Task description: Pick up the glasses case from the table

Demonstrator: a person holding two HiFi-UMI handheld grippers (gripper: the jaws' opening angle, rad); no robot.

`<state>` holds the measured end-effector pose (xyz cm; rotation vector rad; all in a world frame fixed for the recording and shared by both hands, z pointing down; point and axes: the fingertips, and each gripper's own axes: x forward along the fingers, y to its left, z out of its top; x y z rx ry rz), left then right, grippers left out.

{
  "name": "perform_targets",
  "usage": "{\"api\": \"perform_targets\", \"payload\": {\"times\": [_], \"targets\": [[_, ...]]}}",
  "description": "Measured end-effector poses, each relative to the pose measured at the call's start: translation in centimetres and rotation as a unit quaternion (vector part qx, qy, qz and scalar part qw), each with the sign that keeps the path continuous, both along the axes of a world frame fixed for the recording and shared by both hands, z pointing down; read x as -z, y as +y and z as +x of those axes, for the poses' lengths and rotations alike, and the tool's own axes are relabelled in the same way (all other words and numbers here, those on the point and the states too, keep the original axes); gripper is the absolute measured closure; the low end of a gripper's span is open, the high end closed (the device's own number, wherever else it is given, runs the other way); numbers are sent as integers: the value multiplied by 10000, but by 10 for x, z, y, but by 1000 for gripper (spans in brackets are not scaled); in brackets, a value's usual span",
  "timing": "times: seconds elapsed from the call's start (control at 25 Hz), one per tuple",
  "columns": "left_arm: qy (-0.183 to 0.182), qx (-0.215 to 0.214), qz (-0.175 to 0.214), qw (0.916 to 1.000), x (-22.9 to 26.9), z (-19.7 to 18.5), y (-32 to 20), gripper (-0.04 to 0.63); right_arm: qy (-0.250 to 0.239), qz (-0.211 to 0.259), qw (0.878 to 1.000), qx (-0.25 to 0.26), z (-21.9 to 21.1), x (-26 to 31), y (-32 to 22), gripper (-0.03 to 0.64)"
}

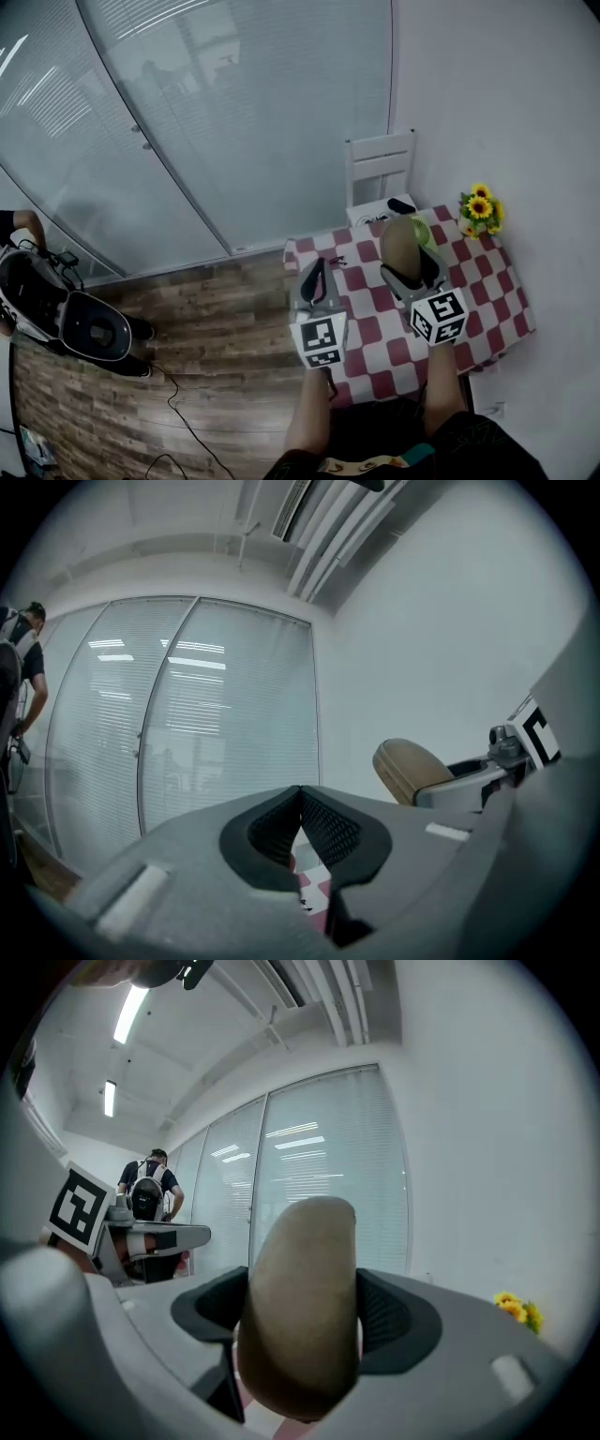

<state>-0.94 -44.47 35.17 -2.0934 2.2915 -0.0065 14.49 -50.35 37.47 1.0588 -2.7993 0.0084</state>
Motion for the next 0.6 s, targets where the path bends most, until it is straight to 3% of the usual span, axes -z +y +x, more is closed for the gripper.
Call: {"api": "perform_targets", "payload": {"times": [0.32,0.6], "targets": [[-69,91,22,9999,4,1,-4,584,-127,433,9990,-71,7,26,-7,253],[2,90,119,9999,4,11,-3,584,-217,545,9983,-61,18,30,-3,253]]}}
